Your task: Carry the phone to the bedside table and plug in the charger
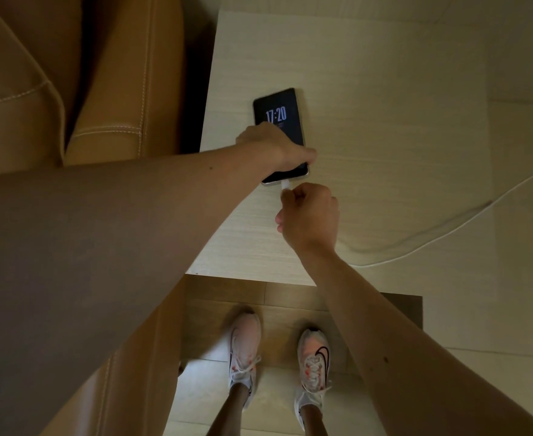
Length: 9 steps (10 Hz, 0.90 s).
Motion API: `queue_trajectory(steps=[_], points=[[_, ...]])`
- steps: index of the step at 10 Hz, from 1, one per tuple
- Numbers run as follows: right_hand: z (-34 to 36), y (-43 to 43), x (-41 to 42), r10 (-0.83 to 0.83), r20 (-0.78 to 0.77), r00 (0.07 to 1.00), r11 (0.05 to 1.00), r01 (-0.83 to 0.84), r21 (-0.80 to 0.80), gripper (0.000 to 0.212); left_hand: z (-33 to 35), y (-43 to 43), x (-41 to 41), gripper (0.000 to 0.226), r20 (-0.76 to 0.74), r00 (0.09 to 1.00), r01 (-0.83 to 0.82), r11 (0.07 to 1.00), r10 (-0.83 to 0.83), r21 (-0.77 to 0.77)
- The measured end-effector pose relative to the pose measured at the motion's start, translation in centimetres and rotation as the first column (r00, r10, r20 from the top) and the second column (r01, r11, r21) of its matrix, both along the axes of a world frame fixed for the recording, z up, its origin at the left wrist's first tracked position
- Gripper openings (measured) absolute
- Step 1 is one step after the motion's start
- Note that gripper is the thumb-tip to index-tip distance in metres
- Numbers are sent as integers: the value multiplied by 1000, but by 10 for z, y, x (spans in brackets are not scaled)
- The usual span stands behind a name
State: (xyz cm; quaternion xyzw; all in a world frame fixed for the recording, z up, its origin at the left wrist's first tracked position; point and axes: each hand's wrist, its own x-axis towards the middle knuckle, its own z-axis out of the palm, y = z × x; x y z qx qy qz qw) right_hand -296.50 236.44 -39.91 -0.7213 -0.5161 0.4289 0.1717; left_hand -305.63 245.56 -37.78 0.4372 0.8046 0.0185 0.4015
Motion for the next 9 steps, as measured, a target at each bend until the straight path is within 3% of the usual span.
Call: queue_trajectory(steps=[2,4,7,8,9], points=[[-1,0,1,67,-11,998,988,-68,-138,28,-10,-7,1,73,-248,962,133,989,-115,59],[6,8,25,50,98,994,988,-35,-150,21,-24,-16,4,98,-387,919,124,988,-78,96],[14,15,47,17,66,998,998,-13,-68,44,-24,-28,0,107,-354,933,127,977,-59,170],[19,12,52,30,33,999,999,-28,-40,48,-15,-35,-10,99,-280,960,74,975,-13,211],[31,2,58,45,-7,999,999,-45,30,53,4,-64,-13,78,-93,995,-4,921,43,390]])
